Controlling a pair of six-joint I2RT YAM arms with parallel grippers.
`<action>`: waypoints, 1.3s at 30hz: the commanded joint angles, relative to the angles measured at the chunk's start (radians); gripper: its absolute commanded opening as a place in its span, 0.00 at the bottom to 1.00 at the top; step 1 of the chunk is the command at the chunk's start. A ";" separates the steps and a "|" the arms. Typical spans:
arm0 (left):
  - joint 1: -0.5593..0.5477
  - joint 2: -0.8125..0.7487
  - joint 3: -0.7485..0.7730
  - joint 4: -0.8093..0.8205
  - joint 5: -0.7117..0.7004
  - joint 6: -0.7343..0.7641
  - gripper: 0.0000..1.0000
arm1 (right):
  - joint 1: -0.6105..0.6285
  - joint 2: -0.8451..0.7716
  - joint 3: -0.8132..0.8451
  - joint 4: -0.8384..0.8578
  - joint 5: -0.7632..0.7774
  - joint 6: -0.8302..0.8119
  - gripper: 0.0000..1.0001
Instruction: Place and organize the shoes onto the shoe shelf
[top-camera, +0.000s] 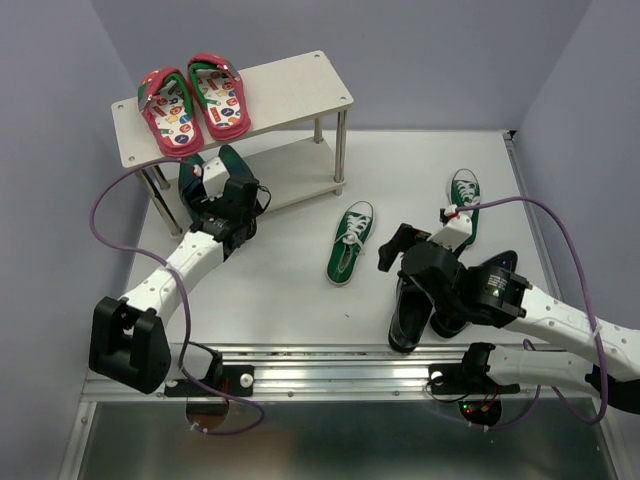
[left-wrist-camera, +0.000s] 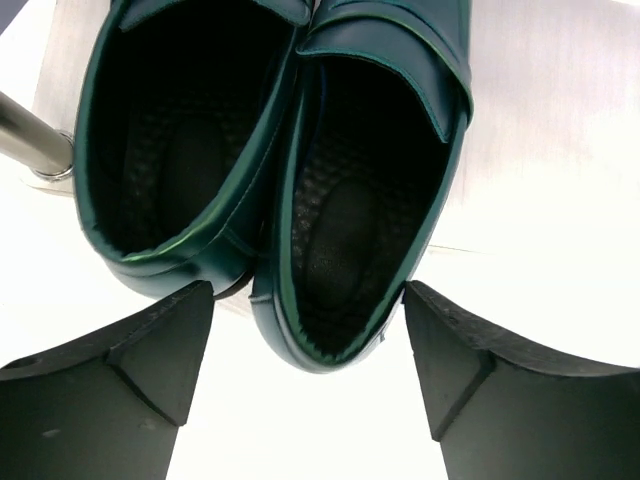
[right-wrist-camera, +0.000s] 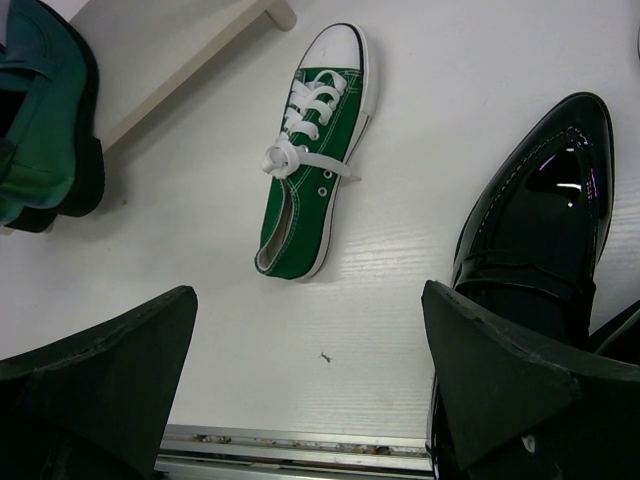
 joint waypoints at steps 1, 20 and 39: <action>0.002 -0.073 0.010 -0.017 0.005 0.027 0.91 | 0.000 0.001 -0.017 0.047 0.005 0.013 1.00; -0.203 -0.213 0.067 -0.281 0.061 -0.023 0.98 | 0.000 0.060 -0.063 0.109 -0.038 0.014 1.00; -0.281 -0.446 0.263 -0.316 0.384 0.070 0.98 | -0.222 0.369 -0.147 0.545 -0.411 -0.073 0.91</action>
